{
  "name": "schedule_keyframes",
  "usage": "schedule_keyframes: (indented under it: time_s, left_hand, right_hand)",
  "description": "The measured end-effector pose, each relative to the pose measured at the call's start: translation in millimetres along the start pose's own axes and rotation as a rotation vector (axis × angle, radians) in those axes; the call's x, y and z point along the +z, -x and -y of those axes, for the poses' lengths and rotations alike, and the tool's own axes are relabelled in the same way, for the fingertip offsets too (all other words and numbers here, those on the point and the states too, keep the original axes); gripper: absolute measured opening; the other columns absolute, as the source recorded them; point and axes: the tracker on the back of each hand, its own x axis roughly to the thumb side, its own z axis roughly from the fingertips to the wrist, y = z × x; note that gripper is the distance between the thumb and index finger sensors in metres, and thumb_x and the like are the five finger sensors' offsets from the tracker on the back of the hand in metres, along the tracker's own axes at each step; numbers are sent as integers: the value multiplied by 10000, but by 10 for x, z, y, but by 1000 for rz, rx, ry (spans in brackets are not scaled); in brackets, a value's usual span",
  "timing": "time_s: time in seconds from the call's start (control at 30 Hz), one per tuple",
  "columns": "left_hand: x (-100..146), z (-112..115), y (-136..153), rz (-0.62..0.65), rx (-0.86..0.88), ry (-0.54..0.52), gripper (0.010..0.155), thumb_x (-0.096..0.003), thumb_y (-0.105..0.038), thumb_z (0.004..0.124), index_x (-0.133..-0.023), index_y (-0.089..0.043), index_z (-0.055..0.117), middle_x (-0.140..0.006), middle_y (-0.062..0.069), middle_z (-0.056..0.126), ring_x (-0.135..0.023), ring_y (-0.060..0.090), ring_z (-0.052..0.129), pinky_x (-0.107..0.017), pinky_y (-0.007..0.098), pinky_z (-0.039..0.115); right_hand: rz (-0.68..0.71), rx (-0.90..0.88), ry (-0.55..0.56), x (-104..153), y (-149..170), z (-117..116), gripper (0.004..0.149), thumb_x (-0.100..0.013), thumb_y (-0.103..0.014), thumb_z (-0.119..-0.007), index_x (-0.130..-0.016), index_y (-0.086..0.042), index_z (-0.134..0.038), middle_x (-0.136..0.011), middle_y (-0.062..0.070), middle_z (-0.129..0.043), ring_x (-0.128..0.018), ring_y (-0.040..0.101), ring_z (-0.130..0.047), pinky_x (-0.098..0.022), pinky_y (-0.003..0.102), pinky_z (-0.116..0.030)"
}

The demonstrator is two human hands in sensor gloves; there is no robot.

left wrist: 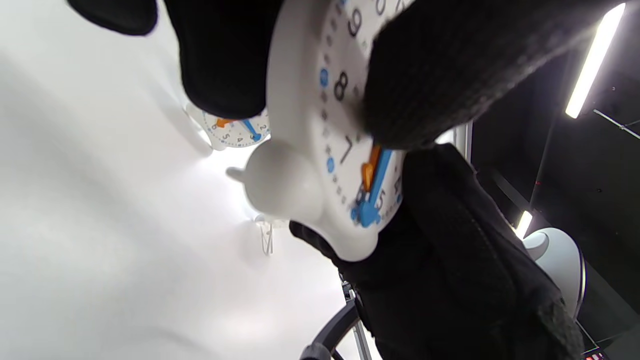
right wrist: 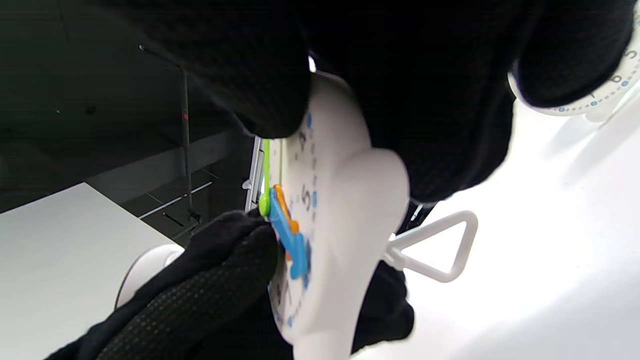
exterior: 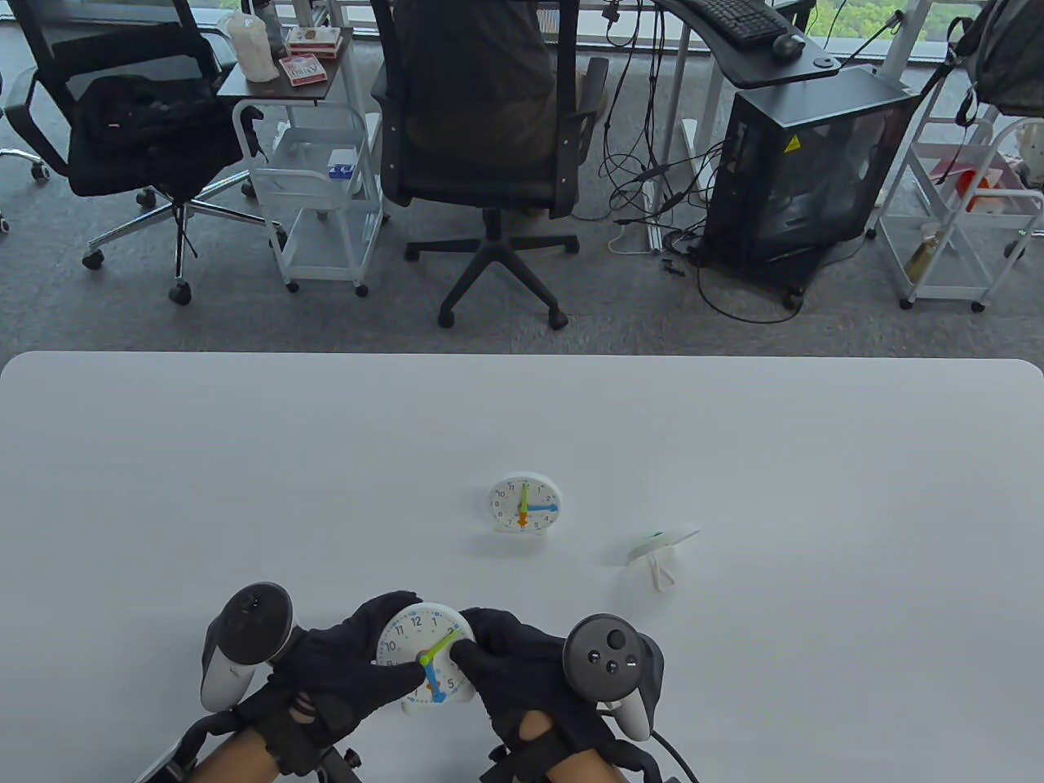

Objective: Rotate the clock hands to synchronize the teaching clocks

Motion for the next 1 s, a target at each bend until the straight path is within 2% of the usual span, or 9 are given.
schedule_keyframes:
  time_s: [0.2, 0.3, 0.37, 0.43, 0.5, 0.57, 0.77, 1.0]
  left_hand:
    - [29, 12, 35, -15, 155, -34, 700, -494, -412, 911, -1033, -117, 574, -826, 64, 994, -655, 373, 1017, -589, 678, 668]
    - [51, 18, 17, 10, 218, -93, 624, -485, -374, 911, -997, -130, 651, -783, 52, 1027, -621, 369, 1039, -578, 672, 687]
    - [74, 10, 3, 27, 229, -127, 605, -486, -372, 908, -987, -136, 666, -774, 54, 1034, -614, 362, 1043, -576, 667, 693]
    - [92, -8, -3, 44, 231, -173, 592, -483, -373, 905, -979, -144, 677, -774, 56, 1037, -615, 358, 1045, -574, 665, 697]
    - [103, -22, 2, 58, 256, -201, 587, -483, -371, 905, -976, -147, 681, -774, 59, 1037, -615, 360, 1043, -573, 665, 697]
    - [115, -33, 9, 65, 274, -228, 584, -483, -374, 903, -975, -149, 682, -773, 59, 1037, -613, 358, 1044, -572, 665, 697]
    - [117, -3, 3, 81, 272, -225, 589, -485, -376, 900, -980, -149, 676, -773, 57, 1036, -614, 356, 1044, -572, 663, 698]
    - [119, 15, 1, 90, 261, -224, 589, -484, -374, 898, -980, -151, 674, -774, 60, 1035, -615, 356, 1044, -572, 664, 698]
  right_hand:
    - [41, -36, 78, 22, -30, 82, 536, -478, -351, -829, -829, 55, -820, -623, 131, -988, -447, 328, -1048, -453, 613, -772]
    - [61, -49, 83, 29, -26, 94, 550, -498, -366, -798, -858, 50, -794, -660, 130, -974, -484, 333, -1040, -469, 617, -760]
    - [66, -55, 40, 30, -35, 61, 681, -503, -428, -791, -949, 74, -676, -764, 172, -911, -569, 386, -998, -494, 646, -718]
    - [118, 26, -18, 31, -77, 11, 840, -497, -478, -801, -1031, 91, -490, -887, 198, -801, -661, 431, -943, -519, 669, -684]
    - [183, 171, -52, 36, -136, -33, 946, -483, -499, -823, -1046, 102, -358, -940, 195, -732, -711, 444, -909, -536, 678, -664]
    - [248, 286, -46, 46, -191, -61, 992, -469, -506, -842, -1047, 103, -312, -956, 187, -706, -732, 443, -894, -545, 679, -658]
    - [327, 398, -9, 79, -275, -83, 1017, -443, -484, -884, -1044, 100, -308, -953, 175, -702, -742, 439, -886, -554, 681, -651]
    - [348, 426, 18, 85, -289, -81, 990, -439, -462, -895, -1040, 101, -345, -929, 167, -733, -719, 419, -906, -548, 673, -664]
